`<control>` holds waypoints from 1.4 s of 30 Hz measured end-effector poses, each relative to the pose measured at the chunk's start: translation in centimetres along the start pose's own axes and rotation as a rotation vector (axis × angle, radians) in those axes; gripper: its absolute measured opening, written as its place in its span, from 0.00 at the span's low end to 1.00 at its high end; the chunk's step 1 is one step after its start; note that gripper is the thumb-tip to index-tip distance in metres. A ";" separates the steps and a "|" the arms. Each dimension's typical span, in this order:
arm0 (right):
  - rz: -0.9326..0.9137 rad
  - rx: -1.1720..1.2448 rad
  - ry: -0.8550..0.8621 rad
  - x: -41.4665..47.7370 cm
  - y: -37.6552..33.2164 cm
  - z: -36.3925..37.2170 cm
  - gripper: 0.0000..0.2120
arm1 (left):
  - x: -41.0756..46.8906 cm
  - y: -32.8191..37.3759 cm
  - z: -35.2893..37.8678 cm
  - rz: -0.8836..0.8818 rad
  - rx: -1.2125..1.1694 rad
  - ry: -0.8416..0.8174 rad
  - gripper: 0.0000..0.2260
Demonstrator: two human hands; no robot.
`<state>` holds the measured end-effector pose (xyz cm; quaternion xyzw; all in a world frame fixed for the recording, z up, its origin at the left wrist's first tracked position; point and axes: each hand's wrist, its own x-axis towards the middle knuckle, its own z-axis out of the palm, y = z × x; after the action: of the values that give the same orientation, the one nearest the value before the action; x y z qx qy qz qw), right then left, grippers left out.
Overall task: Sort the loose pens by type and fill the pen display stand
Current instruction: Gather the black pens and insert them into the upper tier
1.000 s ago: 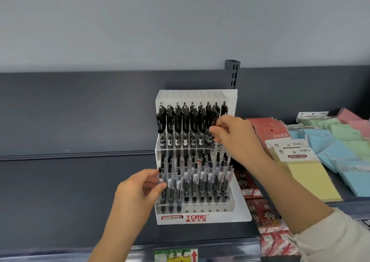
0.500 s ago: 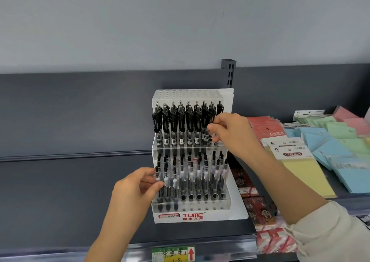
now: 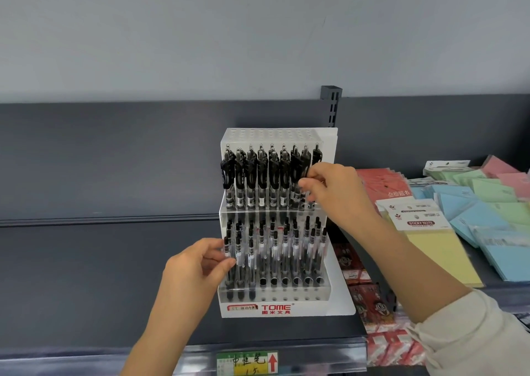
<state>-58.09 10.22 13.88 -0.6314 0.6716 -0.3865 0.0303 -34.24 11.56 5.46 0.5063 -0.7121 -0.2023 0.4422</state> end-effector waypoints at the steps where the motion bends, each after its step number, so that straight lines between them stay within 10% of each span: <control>1: 0.004 0.012 0.007 -0.1 0.1 0.0 0.06 | 0.0 0.0 0.0 0.003 0.001 0.000 0.14; 42: -0.012 -0.093 -0.074 -0.6 0.4 0.0 0.08 | -0.1 0.1 -0.1 -0.031 0.015 -0.027 0.15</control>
<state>-58.30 10.67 13.41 -0.6501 0.6833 -0.3315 0.0235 -34.23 11.73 5.54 0.5181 -0.7115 -0.2107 0.4255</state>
